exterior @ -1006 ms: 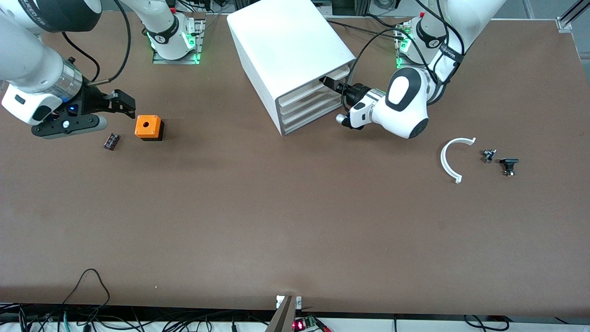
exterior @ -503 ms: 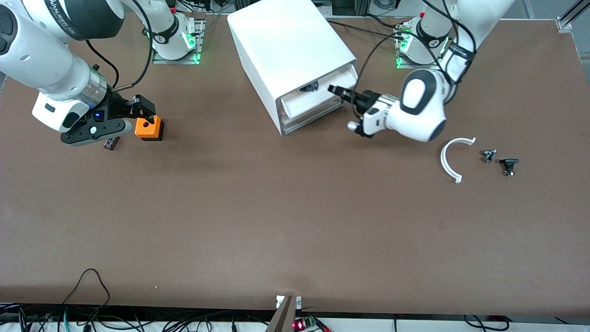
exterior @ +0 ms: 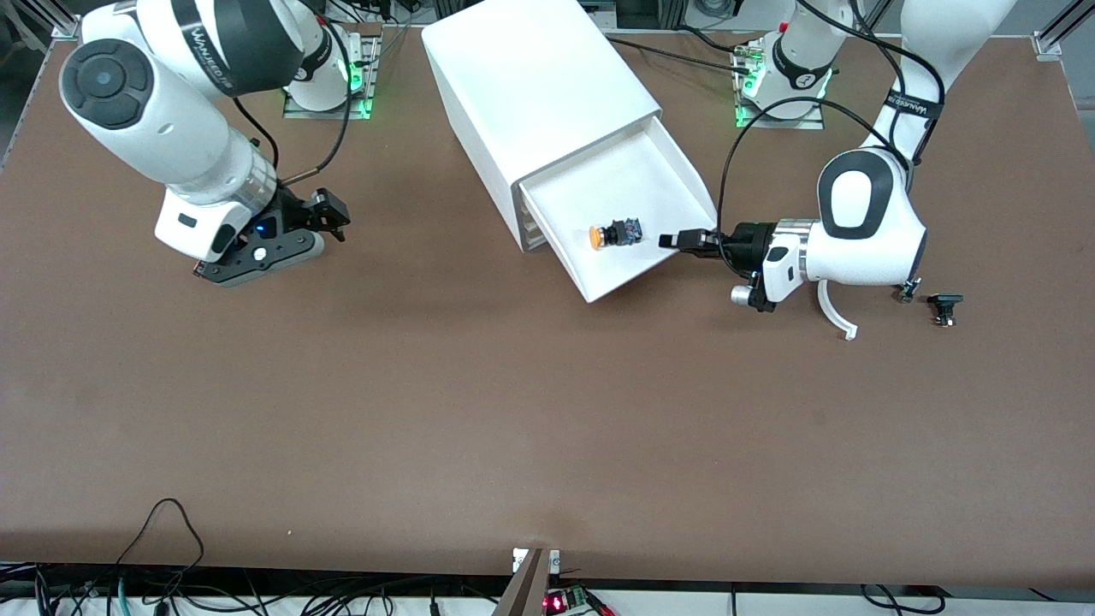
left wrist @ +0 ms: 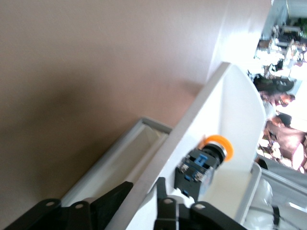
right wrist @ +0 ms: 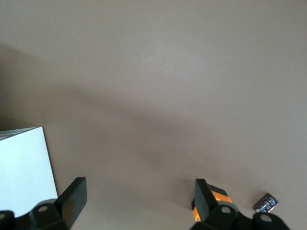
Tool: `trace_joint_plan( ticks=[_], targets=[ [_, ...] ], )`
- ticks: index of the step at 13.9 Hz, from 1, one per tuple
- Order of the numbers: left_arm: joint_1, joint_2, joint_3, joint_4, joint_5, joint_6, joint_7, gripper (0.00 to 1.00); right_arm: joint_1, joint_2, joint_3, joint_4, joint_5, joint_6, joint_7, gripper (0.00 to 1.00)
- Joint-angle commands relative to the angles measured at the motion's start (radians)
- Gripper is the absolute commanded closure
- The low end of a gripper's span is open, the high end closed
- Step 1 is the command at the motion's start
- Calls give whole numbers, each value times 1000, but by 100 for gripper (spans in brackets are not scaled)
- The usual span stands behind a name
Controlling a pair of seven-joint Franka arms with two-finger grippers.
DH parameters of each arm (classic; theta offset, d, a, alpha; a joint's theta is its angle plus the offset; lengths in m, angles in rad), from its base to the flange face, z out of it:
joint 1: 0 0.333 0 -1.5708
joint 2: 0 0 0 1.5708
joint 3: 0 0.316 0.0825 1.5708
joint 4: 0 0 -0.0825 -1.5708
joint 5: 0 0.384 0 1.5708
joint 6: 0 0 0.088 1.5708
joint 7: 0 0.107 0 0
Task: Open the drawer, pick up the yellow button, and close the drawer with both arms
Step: 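Release the drawer with the left gripper while the right gripper reaches the drawer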
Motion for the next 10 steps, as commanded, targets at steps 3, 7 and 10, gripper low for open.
trace_joint_plan(
  ticks=[3,7,10],
  targets=[
    [31,-43,17,21,55,66,-22,0,81,2,-2,18,11,-3,-19,0],
    [79,-136,60,121,411,73,-23,0,205,39,-4,62,11,14,-19,0],
    [93,-242,80,129,651,71,-28,0,297,141,-2,163,15,28,-43,0]
  ],
)
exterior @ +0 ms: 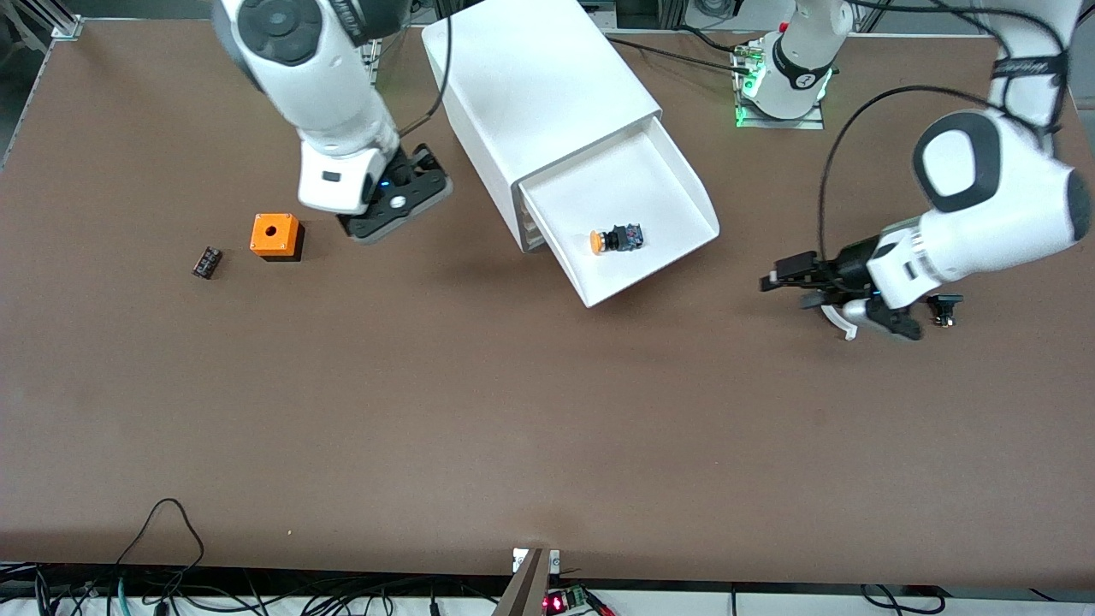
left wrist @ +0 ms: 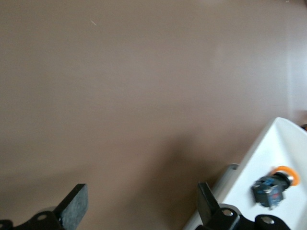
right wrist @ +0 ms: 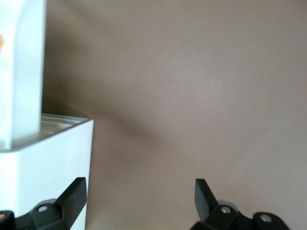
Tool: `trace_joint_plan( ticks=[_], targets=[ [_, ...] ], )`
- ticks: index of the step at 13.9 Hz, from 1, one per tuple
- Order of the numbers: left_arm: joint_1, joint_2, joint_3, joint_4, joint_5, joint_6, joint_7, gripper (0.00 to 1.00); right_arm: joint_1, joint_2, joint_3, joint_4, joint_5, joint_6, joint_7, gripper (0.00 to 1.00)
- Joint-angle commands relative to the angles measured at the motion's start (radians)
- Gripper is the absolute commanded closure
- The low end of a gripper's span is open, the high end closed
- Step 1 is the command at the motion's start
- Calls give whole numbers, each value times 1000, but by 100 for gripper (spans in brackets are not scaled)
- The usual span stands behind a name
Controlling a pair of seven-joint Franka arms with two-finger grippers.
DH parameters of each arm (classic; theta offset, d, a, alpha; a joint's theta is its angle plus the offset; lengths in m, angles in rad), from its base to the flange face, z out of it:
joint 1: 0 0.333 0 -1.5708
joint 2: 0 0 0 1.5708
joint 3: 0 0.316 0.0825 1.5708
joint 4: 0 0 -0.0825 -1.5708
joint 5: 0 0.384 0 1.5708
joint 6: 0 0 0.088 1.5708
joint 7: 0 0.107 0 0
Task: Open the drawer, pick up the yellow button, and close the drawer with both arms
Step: 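Release the drawer with the left gripper while the right gripper reaches the drawer, then lower the right gripper into the drawer and grasp the orange button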
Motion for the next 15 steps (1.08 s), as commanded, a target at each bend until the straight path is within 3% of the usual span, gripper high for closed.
trace_joint_plan(
  ticks=[1,4,7,11,15],
  targets=[
    [9,-124,7,-9,210,-41,-15,0,82,125,-7,145,15,15,-69,0],
    [6,-215,21,70,402,-208,-62,0,102,269,79,294,15,89,-217,0],
    [0,-230,22,158,487,-363,-278,0,102,374,156,429,15,132,-267,0],
    [-2,-226,41,184,505,-384,-337,0,103,492,222,557,14,184,-440,0],
    [-2,-224,41,186,504,-379,-335,0,158,546,214,565,1,227,-520,0]
  ],
)
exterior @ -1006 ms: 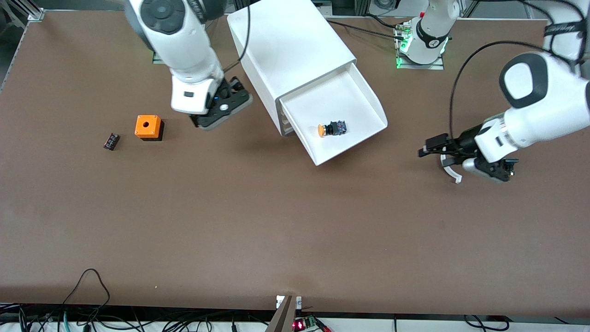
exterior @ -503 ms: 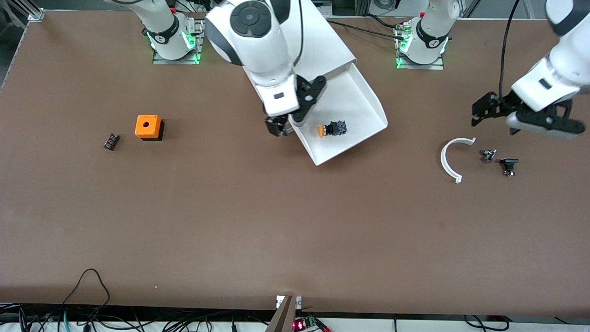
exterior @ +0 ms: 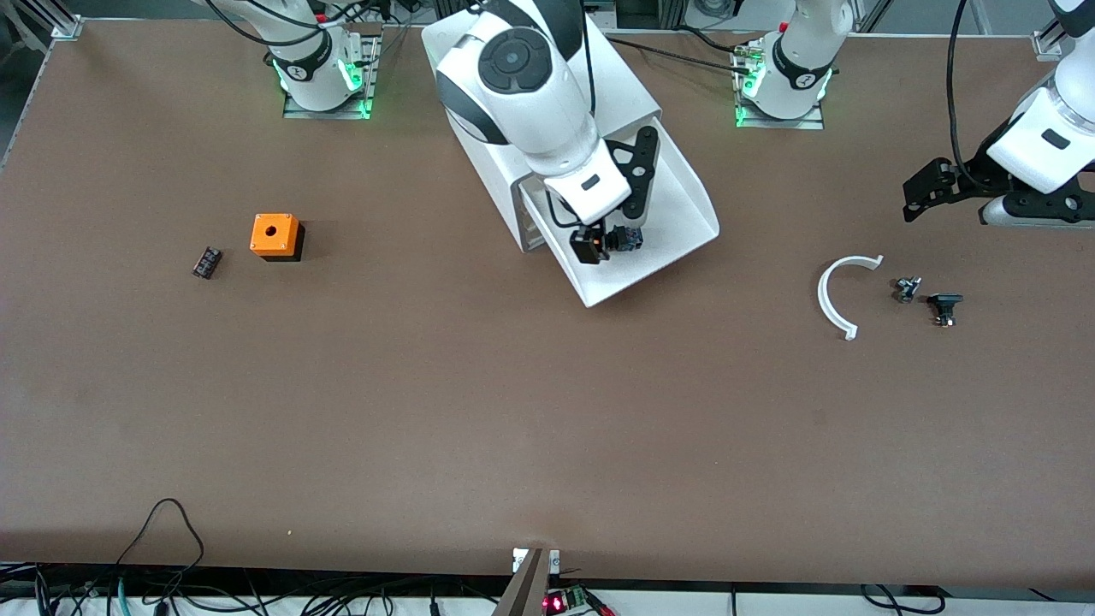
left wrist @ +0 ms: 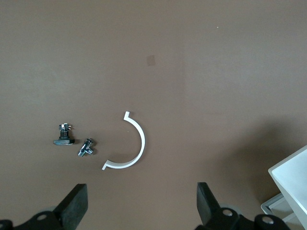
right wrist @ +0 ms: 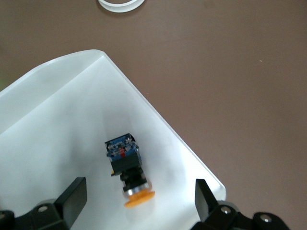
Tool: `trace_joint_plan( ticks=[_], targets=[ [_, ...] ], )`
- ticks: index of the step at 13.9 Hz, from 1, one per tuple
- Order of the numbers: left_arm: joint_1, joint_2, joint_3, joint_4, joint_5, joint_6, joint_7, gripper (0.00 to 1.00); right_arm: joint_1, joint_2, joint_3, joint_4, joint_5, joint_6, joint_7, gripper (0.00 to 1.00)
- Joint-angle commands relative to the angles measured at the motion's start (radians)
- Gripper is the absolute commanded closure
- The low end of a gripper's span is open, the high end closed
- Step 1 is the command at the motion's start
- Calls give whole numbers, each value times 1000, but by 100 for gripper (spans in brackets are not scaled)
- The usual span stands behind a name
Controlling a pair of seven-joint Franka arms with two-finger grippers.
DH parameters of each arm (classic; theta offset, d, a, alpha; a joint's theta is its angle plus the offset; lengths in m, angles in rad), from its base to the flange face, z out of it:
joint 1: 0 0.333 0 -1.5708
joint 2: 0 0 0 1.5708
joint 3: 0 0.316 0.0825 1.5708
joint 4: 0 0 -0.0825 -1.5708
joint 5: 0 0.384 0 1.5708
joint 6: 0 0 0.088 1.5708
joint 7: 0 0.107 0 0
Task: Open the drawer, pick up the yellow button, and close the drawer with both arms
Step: 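Lower the right gripper into the drawer and grasp the orange button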
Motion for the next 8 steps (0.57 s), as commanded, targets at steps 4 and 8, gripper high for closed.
trace_joint_plan(
  ticks=[4,8],
  targets=[
    [-8,16,2,32,21,-15,-19,0,51,57,-26,47,-1,-93,-119,0],
    [-8,16,2,32,20,-15,-19,0,53,59,-27,41,-4,-135,-143,0]
  ],
)
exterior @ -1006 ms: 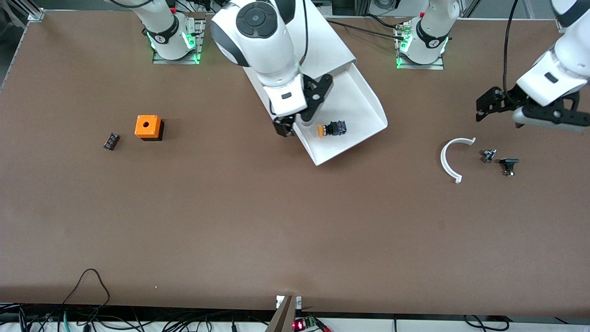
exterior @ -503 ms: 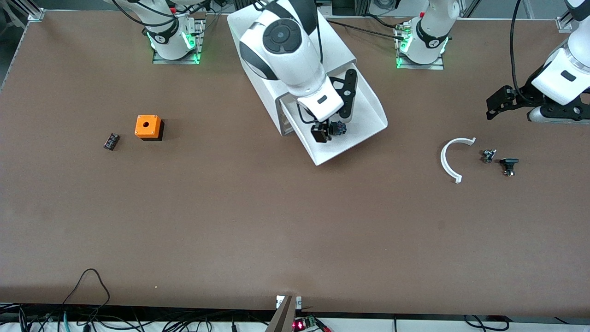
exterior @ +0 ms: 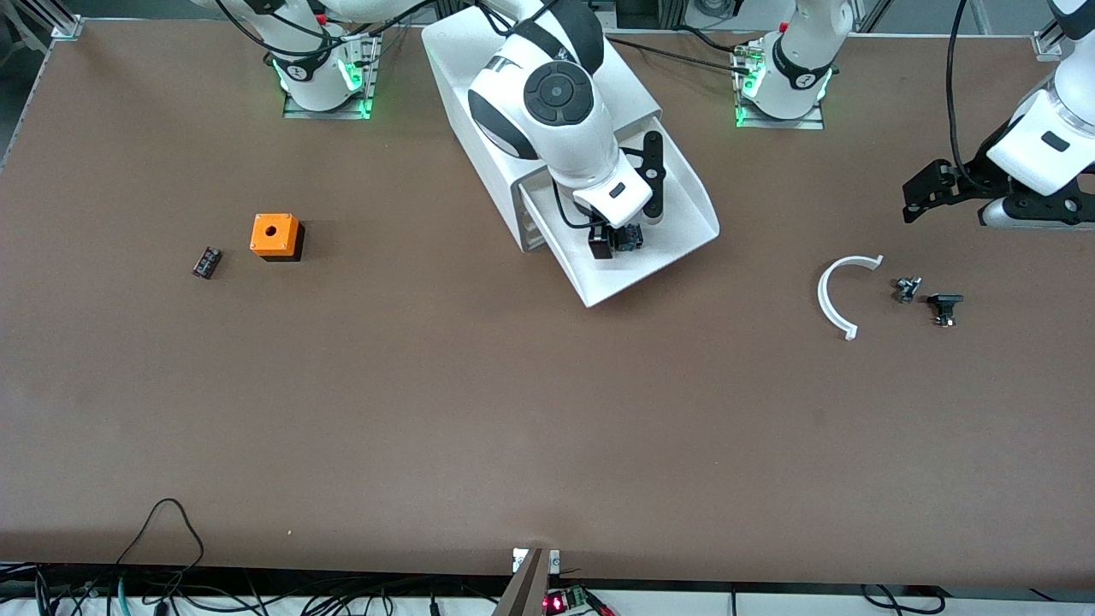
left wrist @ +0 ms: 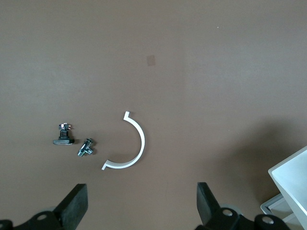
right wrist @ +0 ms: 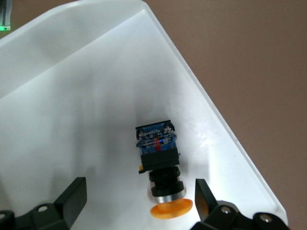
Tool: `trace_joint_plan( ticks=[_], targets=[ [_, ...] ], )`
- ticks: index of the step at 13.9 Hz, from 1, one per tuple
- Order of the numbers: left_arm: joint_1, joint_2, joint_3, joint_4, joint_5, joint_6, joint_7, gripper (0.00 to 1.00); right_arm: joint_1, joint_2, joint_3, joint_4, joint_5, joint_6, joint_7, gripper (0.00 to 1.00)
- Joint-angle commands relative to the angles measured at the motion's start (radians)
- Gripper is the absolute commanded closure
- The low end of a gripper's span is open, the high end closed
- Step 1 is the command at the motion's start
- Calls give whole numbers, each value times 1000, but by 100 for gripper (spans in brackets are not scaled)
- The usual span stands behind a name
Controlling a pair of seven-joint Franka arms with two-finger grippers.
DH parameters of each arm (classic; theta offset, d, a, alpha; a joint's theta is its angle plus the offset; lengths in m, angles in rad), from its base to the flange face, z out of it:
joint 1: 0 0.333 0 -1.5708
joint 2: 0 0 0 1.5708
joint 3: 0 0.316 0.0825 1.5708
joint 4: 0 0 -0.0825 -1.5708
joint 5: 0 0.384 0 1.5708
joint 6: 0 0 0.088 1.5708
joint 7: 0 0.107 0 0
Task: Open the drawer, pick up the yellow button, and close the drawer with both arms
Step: 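Lower the right gripper into the drawer and grasp the orange button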
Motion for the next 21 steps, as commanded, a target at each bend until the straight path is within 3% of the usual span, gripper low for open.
trace_joint_plan(
  ticks=[1,7,11,18,21],
  targets=[
    [-8,15,2,30,20,-15,-16,0,13,16,-10,23,-2,-30,-36,0],
    [-8,18,2,32,18,-13,-16,0,25,38,-10,23,-34,-22,-43,3],
    [-8,21,4,32,18,-13,-16,0,25,39,-10,25,-36,-11,-50,39],
    [-8,29,4,47,23,-13,-16,0,42,53,-9,29,-63,16,-64,69],
    [-8,29,4,47,23,-13,-16,0,40,41,-7,31,-63,24,-57,71]
  ],
)
